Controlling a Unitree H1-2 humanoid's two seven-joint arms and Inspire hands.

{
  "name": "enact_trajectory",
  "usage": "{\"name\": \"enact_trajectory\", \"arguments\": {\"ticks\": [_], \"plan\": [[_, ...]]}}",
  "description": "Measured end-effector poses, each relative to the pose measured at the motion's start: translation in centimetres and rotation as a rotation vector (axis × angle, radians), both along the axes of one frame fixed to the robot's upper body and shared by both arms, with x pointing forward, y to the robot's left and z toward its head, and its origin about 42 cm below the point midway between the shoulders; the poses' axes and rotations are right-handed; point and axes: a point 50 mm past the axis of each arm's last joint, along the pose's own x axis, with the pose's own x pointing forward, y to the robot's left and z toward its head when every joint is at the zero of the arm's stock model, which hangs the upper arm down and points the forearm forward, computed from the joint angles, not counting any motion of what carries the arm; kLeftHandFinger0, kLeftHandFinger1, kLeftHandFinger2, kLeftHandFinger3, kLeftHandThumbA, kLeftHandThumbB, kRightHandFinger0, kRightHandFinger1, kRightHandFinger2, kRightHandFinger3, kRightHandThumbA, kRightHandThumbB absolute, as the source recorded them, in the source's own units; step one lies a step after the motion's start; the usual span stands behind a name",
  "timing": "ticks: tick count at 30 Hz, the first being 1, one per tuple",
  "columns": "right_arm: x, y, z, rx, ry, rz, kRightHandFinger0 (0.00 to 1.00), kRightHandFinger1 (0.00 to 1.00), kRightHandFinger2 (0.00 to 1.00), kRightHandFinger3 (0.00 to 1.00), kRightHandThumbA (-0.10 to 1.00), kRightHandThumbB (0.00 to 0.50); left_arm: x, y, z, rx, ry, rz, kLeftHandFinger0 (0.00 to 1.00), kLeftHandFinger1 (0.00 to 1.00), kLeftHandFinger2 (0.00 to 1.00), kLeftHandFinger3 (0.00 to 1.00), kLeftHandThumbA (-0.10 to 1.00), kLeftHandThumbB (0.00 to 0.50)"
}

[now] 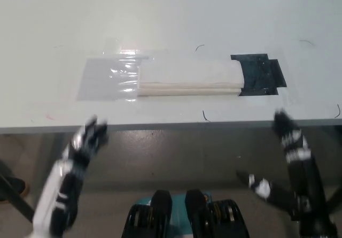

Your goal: A stack of napkins is kept in the middle of the table close to the robot and the robot places both its hands sideways on the stack. Then it moves its hands away from each other while pressing down on the napkins to make them smooth

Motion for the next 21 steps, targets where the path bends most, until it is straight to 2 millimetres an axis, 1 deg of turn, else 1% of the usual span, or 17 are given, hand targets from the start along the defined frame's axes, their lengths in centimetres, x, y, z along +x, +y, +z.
{"name": "enact_trajectory", "arguments": {"ticks": [1, 2, 3, 4, 6, 7, 9, 10, 11, 12, 13, 14, 15, 17, 19, 20, 21], "plan": [[0.7, 0.3, 0.7, 0.005, -0.019, 0.008, 1.00, 1.00, 1.00, 1.00, 1.00, 0.298, 0.8, -0.3, 1.0, -0.007, -0.035, -0.012, 1.00, 1.00, 1.00, 1.00, 1.00, 0.224], [1.8, 0.8, 1.9, 0.014, -0.046, 0.019, 1.00, 1.00, 1.00, 1.00, 1.00, 0.306, 1.8, -0.8, 2.3, -0.017, -0.079, -0.028, 1.00, 1.00, 1.00, 1.00, 1.00, 0.248], [2.6, 1.2, 2.9, 0.020, -0.068, 0.027, 1.00, 1.00, 1.00, 1.00, 1.00, 0.300, 2.7, -1.2, 3.4, -0.024, -0.115, -0.042, 1.00, 1.00, 1.00, 1.00, 1.00, 0.259], [3.4, 1.6, 3.8, 0.030, -0.088, 0.036, 1.00, 1.00, 1.00, 1.00, 1.00, 0.285, 3.6, -1.7, 4.5, -0.031, -0.147, -0.055, 1.00, 1.00, 1.00, 1.00, 1.00, 0.248], [5.1, 2.5, 5.8, 0.049, -0.120, 0.056, 1.00, 1.00, 1.00, 1.00, 1.00, 0.254, 5.9, -2.7, 6.5, -0.044, -0.194, -0.079, 1.00, 1.00, 1.00, 1.00, 1.00, 0.269], [5.7, 2.8, 6.6, 0.057, -0.135, 0.063, 1.00, 1.00, 1.00, 1.00, 1.00, 0.256, 6.7, -3.0, 7.0, -0.047, -0.203, -0.084, 1.00, 1.00, 1.00, 1.00, 1.00, 0.272], [8.0, 3.9, 8.6, 0.075, -0.155, 0.086, 1.00, 1.00, 1.00, 1.00, 1.00, 0.270, 9.5, -4.2, 8.8, -0.051, -0.221, -0.102, 1.00, 1.00, 1.00, 1.00, 1.00, 0.301], [9.0, 4.4, 9.6, 0.084, -0.163, 0.096, 1.00, 1.00, 1.00, 1.00, 1.00, 0.272, 10.7, -4.7, 9.2, -0.053, -0.213, -0.105, 1.00, 1.00, 1.00, 1.00, 1.00, 0.319], [10.0, 4.9, 10.5, 0.097, -0.163, 0.105, 1.00, 1.00, 1.00, 1.00, 1.00, 0.276, 12.1, -5.3, 10.0, -0.055, -0.212, -0.108, 1.00, 1.00, 1.00, 1.00, 1.00, 0.319], [10.7, 5.2, 11.0, 0.103, -0.163, 0.110, 1.00, 1.00, 1.00, 1.00, 1.00, 0.282, 12.9, -5.6, 10.2, -0.056, -0.201, -0.105, 1.00, 1.00, 1.00, 1.00, 1.00, 0.312], [12.0, 5.8, 12.3, 0.125, -0.161, 0.122, 1.00, 1.00, 1.00, 1.00, 1.00, 0.295, 14.8, -6.3, 10.9, -0.057, -0.185, -0.101, 1.00, 1.00, 1.00, 1.00, 1.00, 0.312], [13.0, 6.2, 12.8, 0.139, -0.149, 0.129, 1.00, 1.00, 1.00, 1.00, 1.00, 0.302, 16.0, -6.8, 11.3, -0.057, -0.172, -0.100, 1.00, 1.00, 1.00, 1.00, 1.00, 0.327], [14.0, 6.6, 13.5, 0.166, -0.133, 0.140, 1.00, 1.00, 1.00, 1.00, 1.00, 0.314, 17.5, -7.4, 11.8, -0.057, -0.153, -0.097, 1.00, 1.00, 1.00, 1.00, 1.00, 0.331], [15.8, 7.3, 14.8, 0.224, -0.106, 0.162, 1.00, 1.00, 1.00, 1.00, 1.00, 0.339, 19.6, -8.5, 12.8, -0.057, -0.126, -0.097, 1.00, 1.00, 1.00, 1.00, 1.00, 0.334], [17.3, 7.7, 15.5, 0.276, -0.075, 0.175, 1.00, 1.00, 1.00, 1.00, 1.00, 0.325, 21.4, -9.2, 13.1, -0.063, -0.088, -0.092, 1.00, 1.00, 1.00, 1.00, 1.00, 0.363], [18.2, 7.9, 15.8, 0.304, -0.052, 0.183, 1.00, 1.00, 1.00, 1.00, 1.00, 0.311, 22.5, -9.5, 13.4, -0.074, -0.064, -0.088, 1.00, 1.00, 1.00, 1.00, 1.00, 0.356], [19.1, 8.1, 16.0, 0.331, -0.027, 0.189, 1.00, 1.00, 1.00, 1.00, 1.00, 0.313, 23.5, -9.8, 13.3, -0.088, -0.029, -0.081, 1.00, 1.00, 1.00, 1.00, 1.00, 0.344]]}}
